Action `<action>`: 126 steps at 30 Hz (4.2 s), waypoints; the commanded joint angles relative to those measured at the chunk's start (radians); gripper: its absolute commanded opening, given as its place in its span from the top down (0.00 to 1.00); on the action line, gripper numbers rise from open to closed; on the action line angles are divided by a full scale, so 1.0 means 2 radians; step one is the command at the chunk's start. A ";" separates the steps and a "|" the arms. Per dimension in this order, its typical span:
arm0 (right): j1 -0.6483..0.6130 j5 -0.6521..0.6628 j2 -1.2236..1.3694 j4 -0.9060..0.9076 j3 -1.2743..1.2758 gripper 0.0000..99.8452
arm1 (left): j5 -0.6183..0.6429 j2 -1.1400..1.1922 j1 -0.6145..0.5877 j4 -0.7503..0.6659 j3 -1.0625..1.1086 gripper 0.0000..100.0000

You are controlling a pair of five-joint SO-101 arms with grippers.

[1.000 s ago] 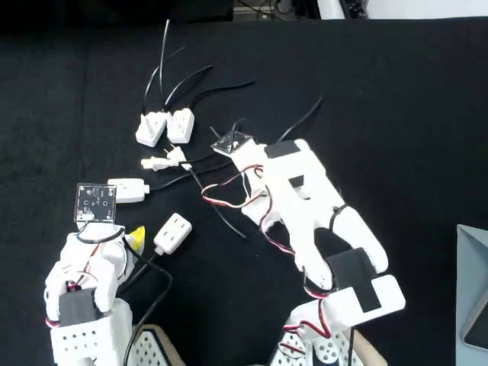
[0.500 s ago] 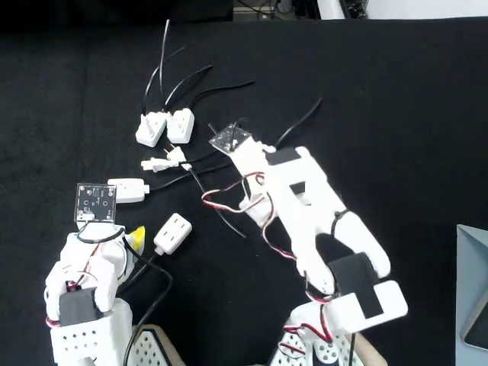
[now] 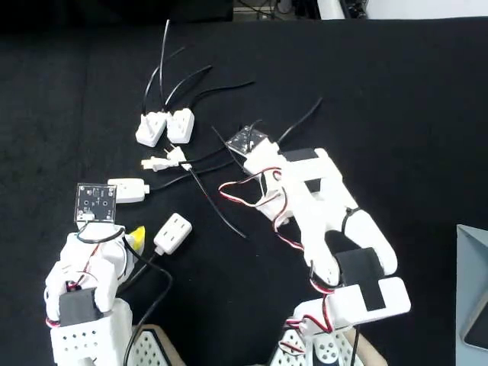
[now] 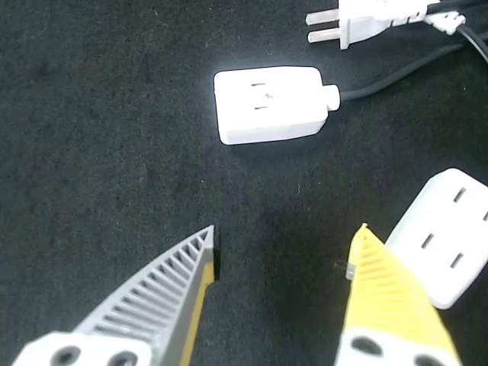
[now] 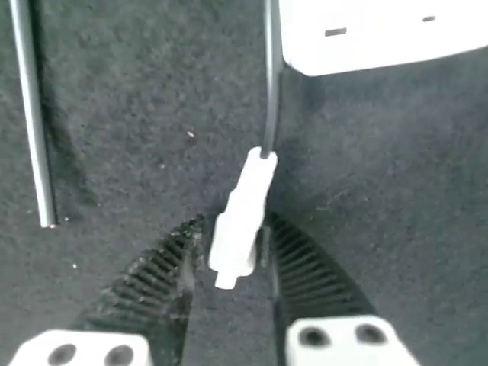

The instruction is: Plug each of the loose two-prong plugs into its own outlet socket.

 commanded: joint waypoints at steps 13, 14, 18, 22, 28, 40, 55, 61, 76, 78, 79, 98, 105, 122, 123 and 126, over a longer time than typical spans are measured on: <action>0.010 -0.024 -0.007 -0.023 -0.006 0.88 | -0.004 -0.002 -0.003 0.002 -0.003 0.72; 0.009 -0.033 -0.007 -0.023 -0.009 0.87 | -0.004 -0.002 -0.003 0.002 -0.003 0.72; 0.009 -0.041 -0.007 -0.024 -0.016 0.87 | -0.004 -0.002 -0.003 0.002 -0.003 0.72; 0.010 -0.041 -0.007 -0.037 -0.013 0.87 | -0.004 -0.002 -0.003 0.002 -0.003 0.72; 0.009 -0.041 -0.007 -0.041 -0.016 0.87 | -0.004 -0.002 -0.003 0.002 -0.003 0.72; 0.012 -0.038 0.043 -0.051 -0.027 0.97 | -0.004 -0.002 -0.003 0.002 -0.003 0.72; 0.008 -0.098 -0.165 0.102 -0.041 0.99 | -0.003 -0.003 0.000 -0.001 0.002 0.72; -0.002 -0.115 -0.295 0.110 -0.005 0.99 | 0.005 -0.005 0.002 -0.002 -0.005 0.72; -0.179 -0.183 -0.532 -0.062 0.178 0.99 | 0.202 -0.005 0.036 -0.127 -0.080 0.72; -0.195 -0.208 -0.543 -0.084 0.186 0.99 | 0.218 -0.005 0.054 -0.143 -0.081 0.72; -0.203 -0.216 -0.547 -0.093 0.190 0.99 | 0.222 -0.005 0.063 -0.149 -0.082 0.72; -0.289 -0.239 -0.553 -0.113 0.223 0.99 | 0.237 -0.005 0.222 -0.160 -0.147 0.72; -0.288 -0.239 -0.550 -0.113 0.223 0.99 | 0.178 -0.005 0.287 -0.080 -0.186 0.76; -0.259 -0.238 -0.549 -0.206 0.264 0.99 | 0.161 -0.005 -0.023 -0.068 -0.204 0.79; -0.259 -0.238 -0.549 -0.218 0.269 0.99 | 0.162 -0.005 -0.051 -0.064 -0.197 0.79; -0.261 -0.238 -0.544 -0.249 0.280 0.99 | 0.162 -0.005 -0.111 -0.061 -0.166 0.79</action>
